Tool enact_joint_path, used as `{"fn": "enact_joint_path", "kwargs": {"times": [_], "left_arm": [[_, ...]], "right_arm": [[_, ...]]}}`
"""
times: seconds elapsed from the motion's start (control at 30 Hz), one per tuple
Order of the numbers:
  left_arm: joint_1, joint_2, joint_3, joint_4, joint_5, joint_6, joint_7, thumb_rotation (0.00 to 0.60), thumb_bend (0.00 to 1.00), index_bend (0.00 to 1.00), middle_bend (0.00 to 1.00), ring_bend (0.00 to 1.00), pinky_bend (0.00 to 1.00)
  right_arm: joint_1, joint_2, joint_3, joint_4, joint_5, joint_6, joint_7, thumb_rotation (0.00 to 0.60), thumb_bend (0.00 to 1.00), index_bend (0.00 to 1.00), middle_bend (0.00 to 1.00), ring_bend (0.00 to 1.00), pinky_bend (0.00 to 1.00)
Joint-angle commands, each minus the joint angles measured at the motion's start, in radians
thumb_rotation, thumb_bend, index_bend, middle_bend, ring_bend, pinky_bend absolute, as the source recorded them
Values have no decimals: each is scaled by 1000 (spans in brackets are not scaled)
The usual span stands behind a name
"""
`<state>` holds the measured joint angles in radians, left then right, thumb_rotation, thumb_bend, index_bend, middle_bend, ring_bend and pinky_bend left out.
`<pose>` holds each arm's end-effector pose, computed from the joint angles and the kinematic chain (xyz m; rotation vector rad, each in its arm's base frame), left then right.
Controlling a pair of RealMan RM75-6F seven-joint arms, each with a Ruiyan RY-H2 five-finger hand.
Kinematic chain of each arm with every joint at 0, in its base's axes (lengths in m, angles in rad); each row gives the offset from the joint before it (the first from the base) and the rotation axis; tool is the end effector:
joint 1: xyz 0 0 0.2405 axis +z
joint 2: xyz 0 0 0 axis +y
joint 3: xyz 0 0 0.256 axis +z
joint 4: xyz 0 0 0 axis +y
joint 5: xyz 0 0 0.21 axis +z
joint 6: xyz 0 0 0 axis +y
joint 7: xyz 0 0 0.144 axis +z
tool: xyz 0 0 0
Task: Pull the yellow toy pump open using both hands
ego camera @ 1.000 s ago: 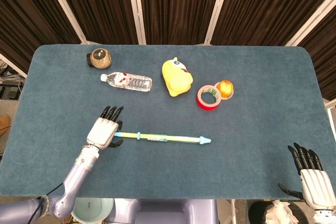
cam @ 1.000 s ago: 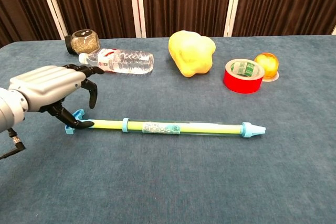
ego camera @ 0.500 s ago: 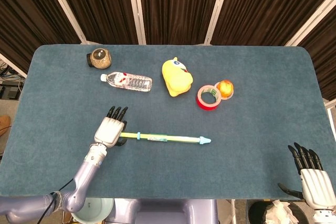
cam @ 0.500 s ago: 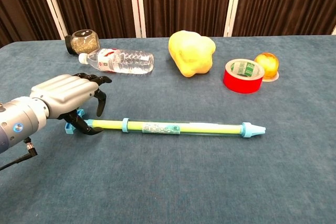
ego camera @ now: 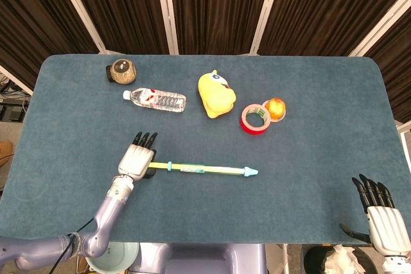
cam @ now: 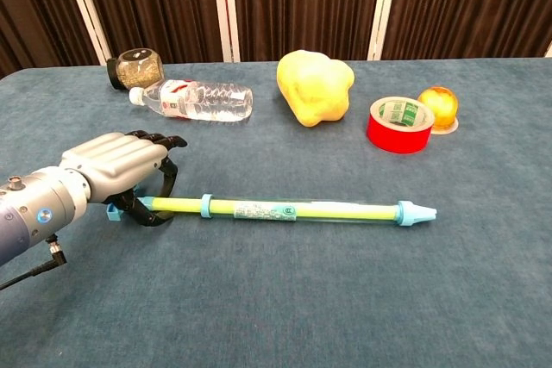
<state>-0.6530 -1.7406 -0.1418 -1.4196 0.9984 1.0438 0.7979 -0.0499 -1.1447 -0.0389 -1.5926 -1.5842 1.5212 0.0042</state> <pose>-0.1661 0.3053 -0.0692 -1.8951 -0.7680 -0.6243 -0.3253 -0.1192 0.1410 1.4023 -1.0042 0.8245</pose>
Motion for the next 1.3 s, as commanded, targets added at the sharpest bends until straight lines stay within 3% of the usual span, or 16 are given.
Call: {"fn": "enact_joint_path", "kwargs": {"times": [0.03, 0.27, 0.63, 1.3], "left_arm": [[-1, 3, 5, -4, 2, 2, -1, 600, 368, 550, 5, 0, 1], [-8, 36, 21, -42, 37, 6, -31, 600, 386, 577, 14, 0, 1], [-49, 133, 81, -98, 229, -38, -102, 600, 391, 590, 35, 0, 1], [-83, 242, 110, -282, 417, -47, -228, 600, 391, 592, 44, 0, 1]], "right_arm": [[0, 0, 0, 0, 0, -1, 0, 600, 167, 0, 0, 0, 0], [1, -1, 1, -2, 2, -1, -3, 600, 166, 0, 0, 0, 0], [4, -3, 2, -11, 7, -10, -16, 600, 167, 0, 0, 0, 0], [11, -2, 5, -50, 15, -22, -43, 600, 167, 0, 0, 0, 0]]}}
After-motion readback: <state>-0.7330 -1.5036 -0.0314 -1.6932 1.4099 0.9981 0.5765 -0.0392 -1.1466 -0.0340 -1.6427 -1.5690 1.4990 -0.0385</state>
